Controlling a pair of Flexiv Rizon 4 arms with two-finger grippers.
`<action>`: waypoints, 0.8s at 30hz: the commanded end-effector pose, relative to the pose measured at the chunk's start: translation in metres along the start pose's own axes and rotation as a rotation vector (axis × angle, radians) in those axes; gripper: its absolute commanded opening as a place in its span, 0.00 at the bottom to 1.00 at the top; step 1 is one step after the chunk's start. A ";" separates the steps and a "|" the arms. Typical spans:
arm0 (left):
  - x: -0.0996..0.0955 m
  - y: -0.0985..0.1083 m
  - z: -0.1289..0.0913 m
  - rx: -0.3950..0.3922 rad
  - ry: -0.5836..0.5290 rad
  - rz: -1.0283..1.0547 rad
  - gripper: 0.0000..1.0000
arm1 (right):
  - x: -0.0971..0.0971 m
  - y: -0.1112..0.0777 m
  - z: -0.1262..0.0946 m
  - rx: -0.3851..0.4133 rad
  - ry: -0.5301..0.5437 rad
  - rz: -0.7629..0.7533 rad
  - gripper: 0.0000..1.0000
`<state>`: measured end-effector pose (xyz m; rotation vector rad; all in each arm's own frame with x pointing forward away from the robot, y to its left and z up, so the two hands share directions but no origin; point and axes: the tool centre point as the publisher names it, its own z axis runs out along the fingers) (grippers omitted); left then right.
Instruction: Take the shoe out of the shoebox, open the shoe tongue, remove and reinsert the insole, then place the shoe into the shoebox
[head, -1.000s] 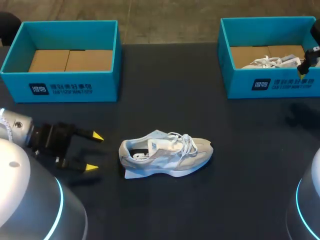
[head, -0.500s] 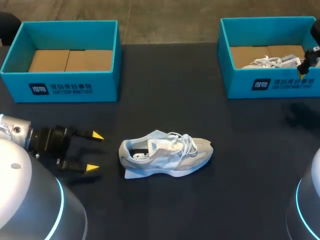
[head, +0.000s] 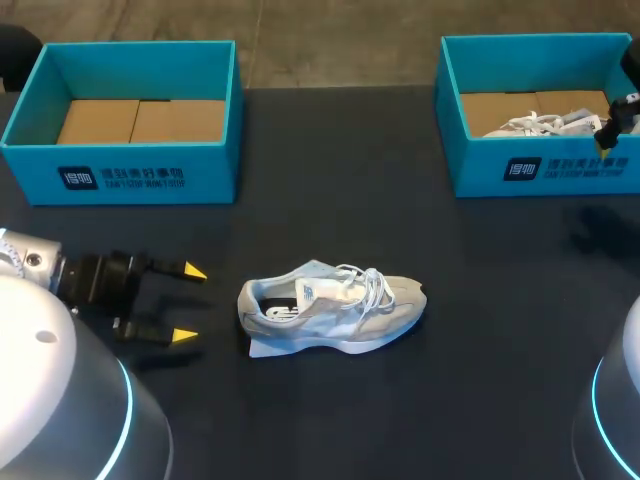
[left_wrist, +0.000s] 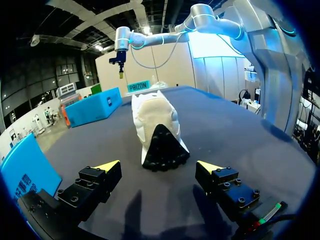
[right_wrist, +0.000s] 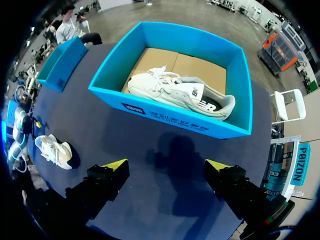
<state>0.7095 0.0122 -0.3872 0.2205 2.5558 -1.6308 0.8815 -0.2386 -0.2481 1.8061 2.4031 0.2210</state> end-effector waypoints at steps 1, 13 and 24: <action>0.000 0.000 0.000 0.000 -0.001 0.001 1.00 | 0.000 0.001 0.000 0.001 0.001 -0.001 1.00; -0.012 0.003 0.012 0.046 -0.018 -0.057 1.00 | 0.000 0.001 0.000 0.001 0.001 -0.001 1.00; -0.007 -0.002 0.029 0.123 -0.009 -0.160 1.00 | 0.000 0.001 0.000 0.001 0.001 -0.001 1.00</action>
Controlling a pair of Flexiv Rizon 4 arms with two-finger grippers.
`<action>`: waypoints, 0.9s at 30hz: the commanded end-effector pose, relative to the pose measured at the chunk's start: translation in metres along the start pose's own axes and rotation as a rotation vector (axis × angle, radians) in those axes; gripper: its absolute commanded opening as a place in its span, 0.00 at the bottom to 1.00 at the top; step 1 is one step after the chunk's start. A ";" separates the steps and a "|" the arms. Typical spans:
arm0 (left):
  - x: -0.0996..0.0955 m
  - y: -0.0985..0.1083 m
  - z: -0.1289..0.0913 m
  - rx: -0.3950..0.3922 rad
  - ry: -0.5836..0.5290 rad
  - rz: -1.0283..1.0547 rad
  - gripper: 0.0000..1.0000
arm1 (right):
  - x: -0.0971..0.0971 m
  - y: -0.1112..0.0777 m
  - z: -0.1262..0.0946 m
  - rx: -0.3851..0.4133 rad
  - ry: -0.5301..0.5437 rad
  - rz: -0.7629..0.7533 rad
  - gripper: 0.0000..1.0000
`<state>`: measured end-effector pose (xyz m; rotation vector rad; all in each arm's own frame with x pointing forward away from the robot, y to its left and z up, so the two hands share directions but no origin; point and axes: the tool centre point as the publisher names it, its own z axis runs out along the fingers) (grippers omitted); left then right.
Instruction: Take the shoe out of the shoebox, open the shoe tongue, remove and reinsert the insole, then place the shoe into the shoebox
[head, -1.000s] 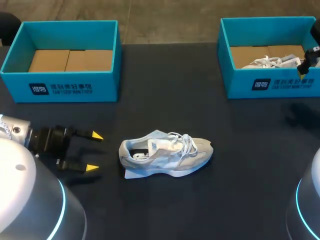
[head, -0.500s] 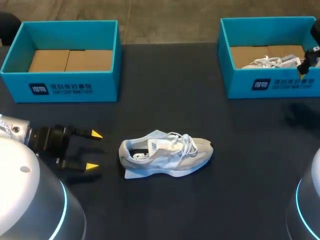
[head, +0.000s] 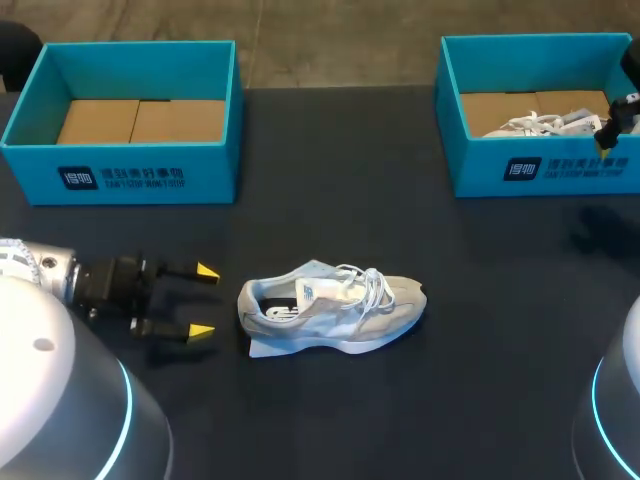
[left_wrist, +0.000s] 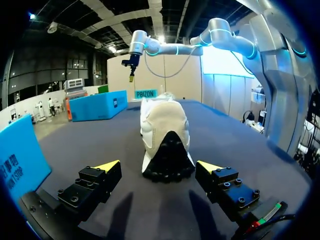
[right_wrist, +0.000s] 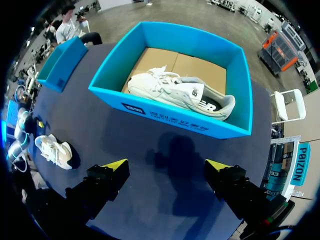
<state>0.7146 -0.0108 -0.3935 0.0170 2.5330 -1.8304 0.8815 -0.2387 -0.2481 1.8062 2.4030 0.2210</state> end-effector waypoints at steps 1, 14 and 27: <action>0.000 0.000 0.006 0.011 0.001 -0.001 1.00 | 0.000 0.001 0.000 0.001 0.001 -0.001 1.00; 0.014 -0.010 0.048 0.025 0.060 0.002 1.00 | 0.000 0.001 0.000 0.001 0.001 -0.001 1.00; 0.015 -0.009 0.072 0.025 0.008 0.011 1.00 | 0.000 0.001 0.000 0.001 0.001 -0.001 1.00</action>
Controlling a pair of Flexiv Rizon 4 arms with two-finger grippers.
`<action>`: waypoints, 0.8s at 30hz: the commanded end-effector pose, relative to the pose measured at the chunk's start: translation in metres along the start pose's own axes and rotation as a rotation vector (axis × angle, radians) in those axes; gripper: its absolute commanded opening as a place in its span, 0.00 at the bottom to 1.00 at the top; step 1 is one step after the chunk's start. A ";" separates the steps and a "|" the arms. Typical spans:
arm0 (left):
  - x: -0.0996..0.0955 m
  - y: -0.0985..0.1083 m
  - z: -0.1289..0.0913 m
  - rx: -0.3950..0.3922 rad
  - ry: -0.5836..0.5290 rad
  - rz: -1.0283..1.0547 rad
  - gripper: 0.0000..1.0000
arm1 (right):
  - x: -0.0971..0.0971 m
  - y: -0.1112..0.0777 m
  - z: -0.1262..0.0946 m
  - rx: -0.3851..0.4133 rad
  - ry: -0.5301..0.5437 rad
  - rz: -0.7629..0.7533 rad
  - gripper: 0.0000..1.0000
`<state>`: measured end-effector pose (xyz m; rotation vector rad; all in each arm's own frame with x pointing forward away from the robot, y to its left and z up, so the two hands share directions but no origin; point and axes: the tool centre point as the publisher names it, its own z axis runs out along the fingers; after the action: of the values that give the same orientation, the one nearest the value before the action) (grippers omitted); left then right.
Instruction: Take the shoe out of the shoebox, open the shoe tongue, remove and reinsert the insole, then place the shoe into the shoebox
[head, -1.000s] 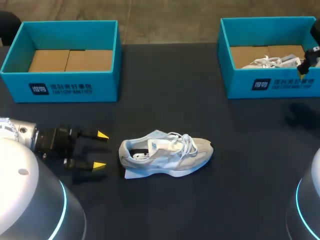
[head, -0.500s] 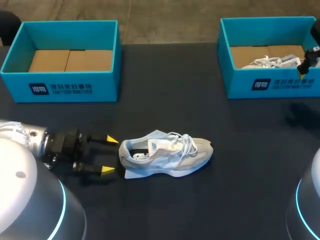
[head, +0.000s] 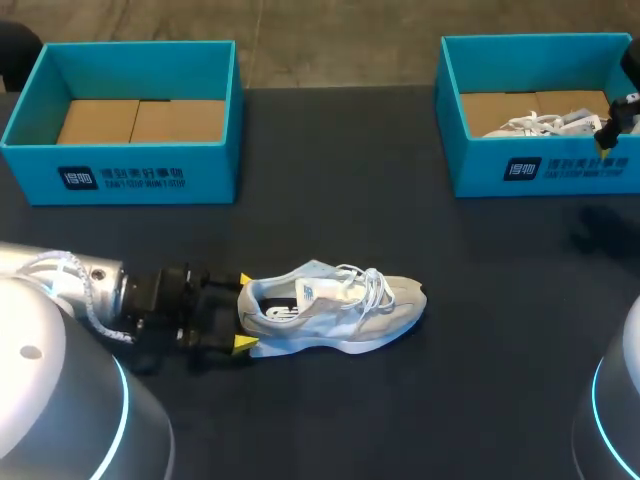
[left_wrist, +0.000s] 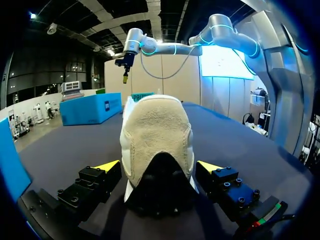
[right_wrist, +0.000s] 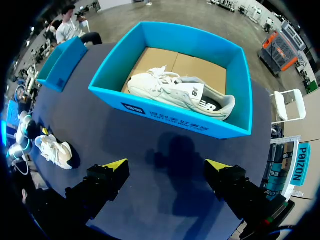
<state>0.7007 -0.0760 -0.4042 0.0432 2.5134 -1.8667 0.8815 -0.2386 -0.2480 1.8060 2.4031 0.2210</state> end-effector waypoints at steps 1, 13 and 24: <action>0.000 0.002 0.007 -0.001 -0.006 0.002 1.00 | 0.000 0.001 0.000 0.001 0.002 -0.001 1.00; -0.006 0.007 0.010 0.006 -0.020 0.002 0.66 | 0.000 0.001 0.000 0.001 0.002 -0.001 1.00; -0.009 0.001 0.009 -0.003 -0.005 0.020 0.22 | 0.000 0.001 0.000 0.001 0.002 -0.001 1.00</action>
<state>0.7081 -0.0849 -0.4091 0.0620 2.4994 -1.8581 0.8815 -0.2386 -0.2481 1.8061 2.4031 0.2210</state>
